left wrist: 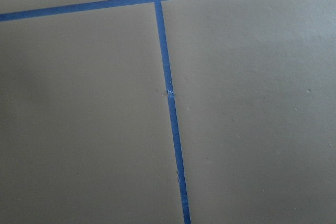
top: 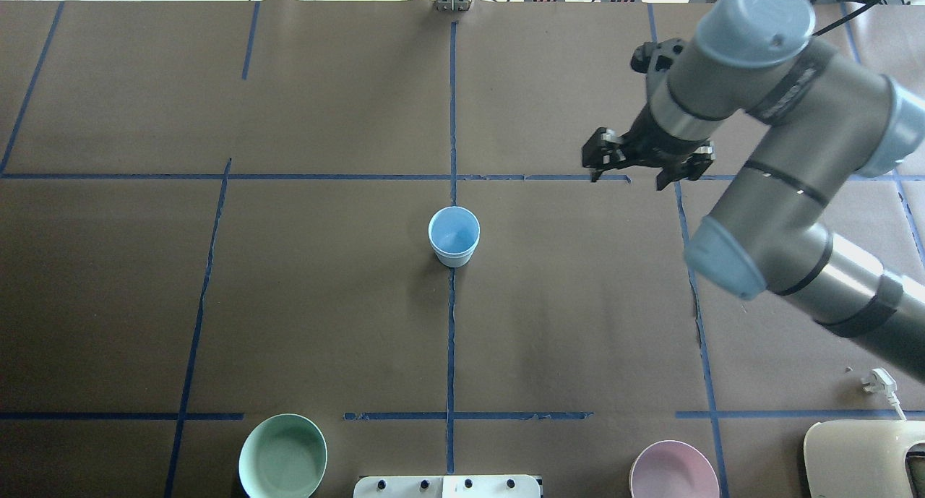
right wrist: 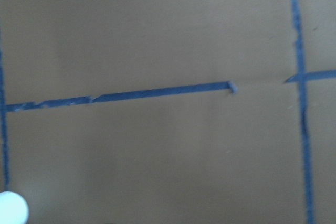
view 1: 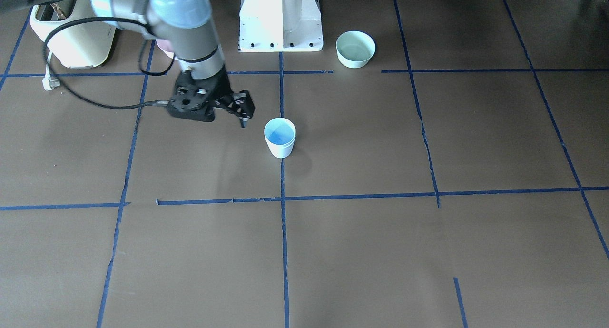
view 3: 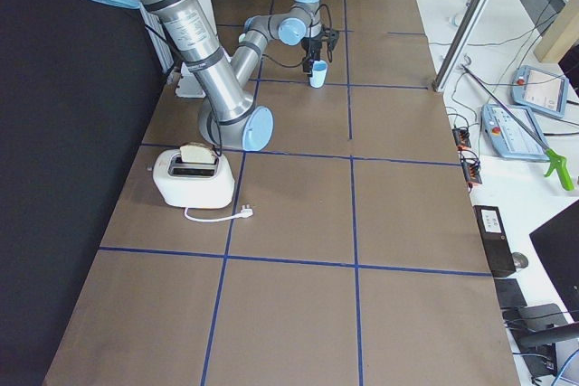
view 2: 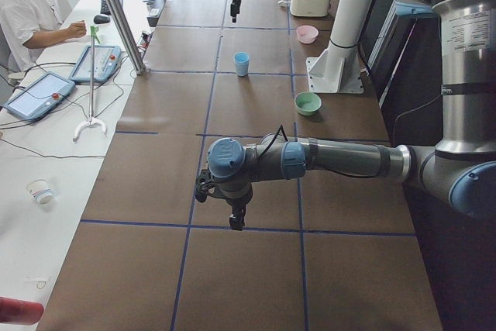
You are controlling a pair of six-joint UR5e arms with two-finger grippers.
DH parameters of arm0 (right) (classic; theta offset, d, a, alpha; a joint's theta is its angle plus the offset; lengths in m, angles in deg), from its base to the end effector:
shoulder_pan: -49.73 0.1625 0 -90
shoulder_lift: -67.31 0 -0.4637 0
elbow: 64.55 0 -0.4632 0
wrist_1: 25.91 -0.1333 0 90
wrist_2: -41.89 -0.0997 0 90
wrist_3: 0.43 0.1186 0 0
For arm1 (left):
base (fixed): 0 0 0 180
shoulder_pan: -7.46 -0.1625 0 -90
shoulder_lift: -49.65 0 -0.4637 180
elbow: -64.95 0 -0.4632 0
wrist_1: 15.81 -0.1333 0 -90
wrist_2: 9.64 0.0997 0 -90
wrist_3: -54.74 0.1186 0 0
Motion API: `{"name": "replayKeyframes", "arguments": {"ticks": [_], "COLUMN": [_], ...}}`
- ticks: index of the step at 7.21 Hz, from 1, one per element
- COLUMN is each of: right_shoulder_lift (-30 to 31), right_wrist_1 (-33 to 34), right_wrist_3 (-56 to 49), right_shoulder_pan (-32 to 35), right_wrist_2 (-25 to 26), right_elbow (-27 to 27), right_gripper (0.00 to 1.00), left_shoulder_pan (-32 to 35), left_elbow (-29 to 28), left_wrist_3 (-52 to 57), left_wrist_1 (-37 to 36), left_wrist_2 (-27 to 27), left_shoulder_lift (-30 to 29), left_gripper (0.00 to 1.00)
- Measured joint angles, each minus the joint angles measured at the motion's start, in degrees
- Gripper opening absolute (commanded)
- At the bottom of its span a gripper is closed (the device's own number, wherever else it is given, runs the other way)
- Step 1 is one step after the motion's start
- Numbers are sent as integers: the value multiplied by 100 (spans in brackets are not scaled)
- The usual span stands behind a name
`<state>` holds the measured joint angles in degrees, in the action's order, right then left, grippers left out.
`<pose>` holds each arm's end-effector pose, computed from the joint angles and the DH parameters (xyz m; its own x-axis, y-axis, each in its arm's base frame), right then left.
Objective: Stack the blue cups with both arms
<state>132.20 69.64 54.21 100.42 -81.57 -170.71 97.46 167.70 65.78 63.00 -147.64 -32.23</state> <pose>-0.3805 -0.5720 0.2990 0.6750 0.0623 0.7352 -0.0625 0.9977 -0.0272 -0.0452 -0.4862 0.6744 0.6567 0.1069 -0.7465 -0.1281 0.9913 0.0292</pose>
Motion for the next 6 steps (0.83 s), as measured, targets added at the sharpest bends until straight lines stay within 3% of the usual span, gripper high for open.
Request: {"name": "replayKeyframes", "arguments": {"ticks": [3,6], "right_shoulder_lift": [1835,3031], "right_wrist_1": [-6,-34], "right_wrist_3": [-4020,-6775], "right_shoulder_pan": [1919,3404], "right_wrist_2": [-866,-1357], "right_elbow": [36,511], "right_gripper": [100,100], "left_shoulder_pan": [-5,-2], "left_elbow": [5,-52], "left_wrist_3": [-36,-49], "left_wrist_1": [99,438], "left_wrist_2": [20,52], "left_shoulder_lift": [-25,4], "left_gripper": [100,100]}}
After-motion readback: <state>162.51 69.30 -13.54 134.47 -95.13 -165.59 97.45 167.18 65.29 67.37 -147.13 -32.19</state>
